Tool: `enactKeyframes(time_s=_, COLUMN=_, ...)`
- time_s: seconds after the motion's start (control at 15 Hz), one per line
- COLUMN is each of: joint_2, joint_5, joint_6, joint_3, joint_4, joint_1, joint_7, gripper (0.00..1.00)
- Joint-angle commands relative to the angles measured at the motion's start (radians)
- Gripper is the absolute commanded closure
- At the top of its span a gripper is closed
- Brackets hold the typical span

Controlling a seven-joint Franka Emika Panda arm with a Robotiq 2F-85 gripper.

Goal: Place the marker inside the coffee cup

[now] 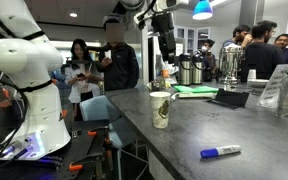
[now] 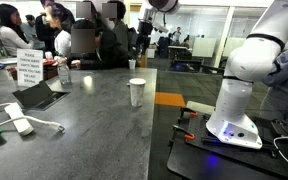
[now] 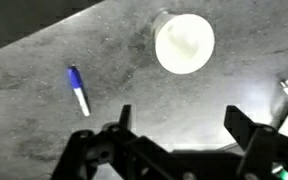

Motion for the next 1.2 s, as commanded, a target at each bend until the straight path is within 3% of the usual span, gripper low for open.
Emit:
enactKeyframes(time_s=0.0, joint_2=0.091, joint_5=-0.015, joint_6=-0.015, joint_3=-0.062, joint_4=0.032, joint_1=-0.027, joint_7=-0.148, gripper=0.00)
enactKeyframes(time_s=0.2, joint_2=0.185, joint_5=-0.024, joint_6=-0.001, joint_3=-0.105, joint_4=0.042, joint_1=-0.055, joint_7=-0.277, gripper=0.00)
enactKeyframes(time_s=0.27, joint_2=0.212, joint_5=-0.063, joint_6=0.008, joint_3=-0.100, joint_4=0.045, joint_1=-0.071, joint_7=-0.265, gripper=0.00)
enactKeyframes(time_s=0.33, joint_2=0.169, joint_5=-0.024, joint_6=0.003, joint_3=-0.098, joint_4=0.015, joint_1=-0.070, joint_7=-0.252, gripper=0.00)
enactKeyframes(time_s=0.73, joint_2=0.178, joint_5=-0.027, joint_6=0.004, joint_3=-0.094, joint_4=0.019, joint_1=-0.073, joint_7=-0.255, gripper=0.00)
enactKeyframes(time_s=1.13, joint_2=0.400, joint_5=-0.111, joint_6=0.046, joint_3=-0.098, joint_4=0.176, joint_1=-0.109, joint_7=-0.209, gripper=0.00)
